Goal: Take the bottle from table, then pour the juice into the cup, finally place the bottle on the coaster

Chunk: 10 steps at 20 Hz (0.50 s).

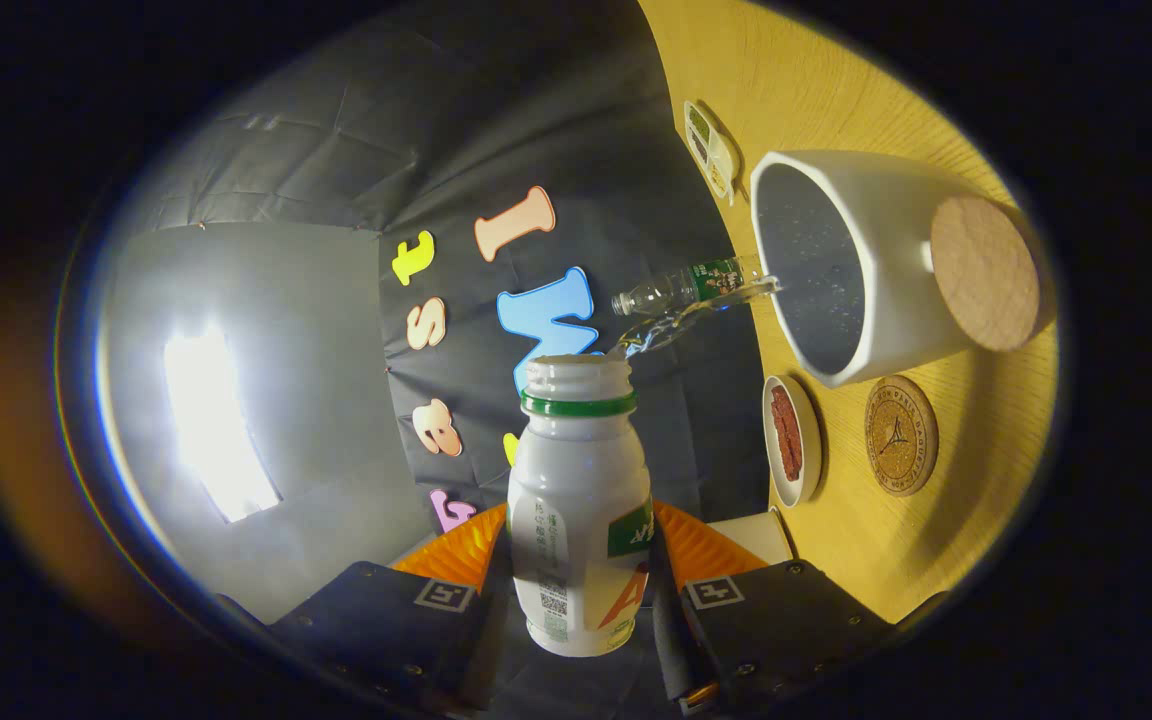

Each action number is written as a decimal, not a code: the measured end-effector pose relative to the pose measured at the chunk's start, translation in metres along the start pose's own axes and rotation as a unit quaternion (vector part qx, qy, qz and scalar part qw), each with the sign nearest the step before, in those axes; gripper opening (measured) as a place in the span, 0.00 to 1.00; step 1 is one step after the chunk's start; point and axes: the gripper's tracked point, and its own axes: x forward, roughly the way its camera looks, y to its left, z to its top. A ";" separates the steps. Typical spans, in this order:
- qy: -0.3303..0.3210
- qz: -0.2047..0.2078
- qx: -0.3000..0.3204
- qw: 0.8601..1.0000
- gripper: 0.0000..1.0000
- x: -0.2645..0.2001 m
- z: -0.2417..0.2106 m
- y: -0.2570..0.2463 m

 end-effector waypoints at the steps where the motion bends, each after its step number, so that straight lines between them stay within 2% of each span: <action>1: 0.000 0.000 0.001 1.000 0.62 0.000 0.000 0.000; 10: -0.005 0.005 0.016 1.000 0.62 0.000 -0.001 0.005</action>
